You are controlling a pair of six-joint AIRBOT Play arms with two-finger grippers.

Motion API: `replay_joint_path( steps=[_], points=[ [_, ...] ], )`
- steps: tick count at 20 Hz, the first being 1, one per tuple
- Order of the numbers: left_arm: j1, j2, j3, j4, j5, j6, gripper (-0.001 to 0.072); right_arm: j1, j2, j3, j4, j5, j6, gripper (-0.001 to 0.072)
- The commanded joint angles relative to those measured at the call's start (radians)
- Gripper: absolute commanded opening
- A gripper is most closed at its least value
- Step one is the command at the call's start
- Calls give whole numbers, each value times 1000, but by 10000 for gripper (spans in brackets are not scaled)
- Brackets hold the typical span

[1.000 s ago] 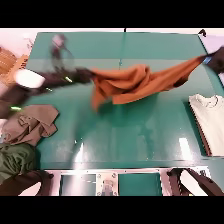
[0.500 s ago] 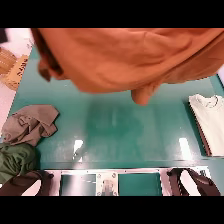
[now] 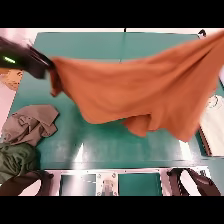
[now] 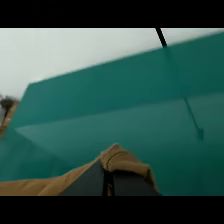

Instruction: Fold the shirts.

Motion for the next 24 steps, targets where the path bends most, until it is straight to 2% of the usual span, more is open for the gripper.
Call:
replay_joint_path(
  steps=[1, 4, 9, 10, 11, 12, 15, 18, 22, 24],
  points=[
    [1, -196, -192, -79, 117, 47, 25, 31, -105, -351, 5, -140, -68, 15],
    [1, -400, -169, -149, 238, 47, 25, 46, -303, -465, 5, -257, -109, 15],
    [1, -574, -47, -279, 394, 38, 27, 46, -562, -407, 61, -317, -161, 15],
    [1, -577, -24, -270, 392, 33, 161, 46, -583, -391, 60, -316, -161, 15],
    [1, -576, 5, -243, 366, -9, 528, 45, -593, -376, 60, -316, -161, 15],
    [1, -576, 50, -183, 295, -82, 668, 45, -593, -363, 56, -315, -176, 15],
    [1, -573, 179, 22, -46, -231, 667, 44, -593, -319, 22, -270, -202, 15],
    [1, -571, 180, 93, -292, -340, 667, 44, -593, -314, 10, -264, -202, 15],
    [1, -512, 22, 89, -323, -406, 666, 24, -593, -314, -10, -263, -203, 15],
    [1, -445, -115, 80, -266, -419, 667, 6, -593, -314, -12, -263, -203, 15]
  ],
)
